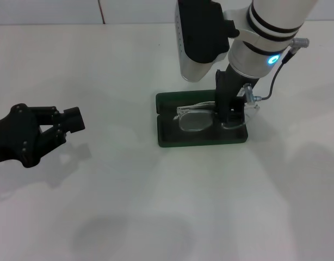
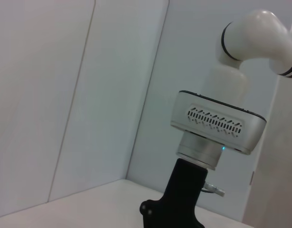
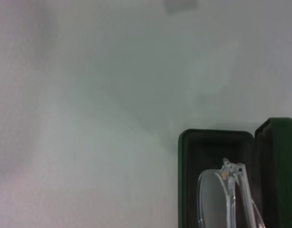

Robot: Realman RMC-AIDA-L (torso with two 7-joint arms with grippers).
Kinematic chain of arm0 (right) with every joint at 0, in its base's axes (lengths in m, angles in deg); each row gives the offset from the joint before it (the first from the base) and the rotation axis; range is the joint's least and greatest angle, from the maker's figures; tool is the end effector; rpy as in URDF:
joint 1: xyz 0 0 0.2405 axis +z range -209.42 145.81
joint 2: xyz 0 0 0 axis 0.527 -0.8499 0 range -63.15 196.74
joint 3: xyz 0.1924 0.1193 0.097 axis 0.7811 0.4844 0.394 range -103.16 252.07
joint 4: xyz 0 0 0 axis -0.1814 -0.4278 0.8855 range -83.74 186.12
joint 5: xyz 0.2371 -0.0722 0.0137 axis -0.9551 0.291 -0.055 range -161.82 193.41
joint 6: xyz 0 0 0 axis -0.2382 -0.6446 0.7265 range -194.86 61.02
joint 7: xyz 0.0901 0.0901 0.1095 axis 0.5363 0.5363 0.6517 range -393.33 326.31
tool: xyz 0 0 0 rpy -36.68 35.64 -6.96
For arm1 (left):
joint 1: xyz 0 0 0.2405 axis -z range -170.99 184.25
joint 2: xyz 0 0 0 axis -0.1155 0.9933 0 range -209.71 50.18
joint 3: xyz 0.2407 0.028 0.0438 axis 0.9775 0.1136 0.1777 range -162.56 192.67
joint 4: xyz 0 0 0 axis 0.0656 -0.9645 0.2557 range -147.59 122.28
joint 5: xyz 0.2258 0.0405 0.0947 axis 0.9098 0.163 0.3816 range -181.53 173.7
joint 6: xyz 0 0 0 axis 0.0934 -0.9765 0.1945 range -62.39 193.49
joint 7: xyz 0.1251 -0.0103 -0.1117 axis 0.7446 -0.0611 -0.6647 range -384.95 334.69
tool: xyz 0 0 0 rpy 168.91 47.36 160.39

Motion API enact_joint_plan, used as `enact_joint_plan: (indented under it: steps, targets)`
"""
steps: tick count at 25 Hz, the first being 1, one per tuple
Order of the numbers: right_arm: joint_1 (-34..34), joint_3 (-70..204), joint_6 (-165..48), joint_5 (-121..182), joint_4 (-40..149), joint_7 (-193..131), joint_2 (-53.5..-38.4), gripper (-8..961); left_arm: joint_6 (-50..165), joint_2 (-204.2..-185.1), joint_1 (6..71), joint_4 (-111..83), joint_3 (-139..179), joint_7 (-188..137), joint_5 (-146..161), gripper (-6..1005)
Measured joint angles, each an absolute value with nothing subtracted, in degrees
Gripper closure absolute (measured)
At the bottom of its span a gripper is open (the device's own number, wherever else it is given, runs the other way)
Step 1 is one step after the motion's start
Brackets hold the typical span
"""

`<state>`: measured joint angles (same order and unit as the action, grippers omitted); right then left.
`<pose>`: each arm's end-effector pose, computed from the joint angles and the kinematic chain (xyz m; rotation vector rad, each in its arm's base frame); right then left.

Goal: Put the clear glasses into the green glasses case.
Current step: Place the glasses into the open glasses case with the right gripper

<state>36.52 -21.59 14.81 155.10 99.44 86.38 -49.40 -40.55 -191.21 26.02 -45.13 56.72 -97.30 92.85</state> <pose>0.0536 0.4252 -0.0978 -2.9118 -0.2520 -0.8861 -0.3013 0.2980 0.0494 -2.6252 -0.5495 -1.0724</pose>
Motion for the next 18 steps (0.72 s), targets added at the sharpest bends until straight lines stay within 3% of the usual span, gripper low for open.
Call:
enact_joint_plan:
  steps: [18]
  targets:
    - [36.7, -21.5, 13.3, 154.1, 97.8, 86.4, -49.39, 874, -39.3, -191.82, 25.6, -44.7, 56.7, -96.5, 92.9, 860]
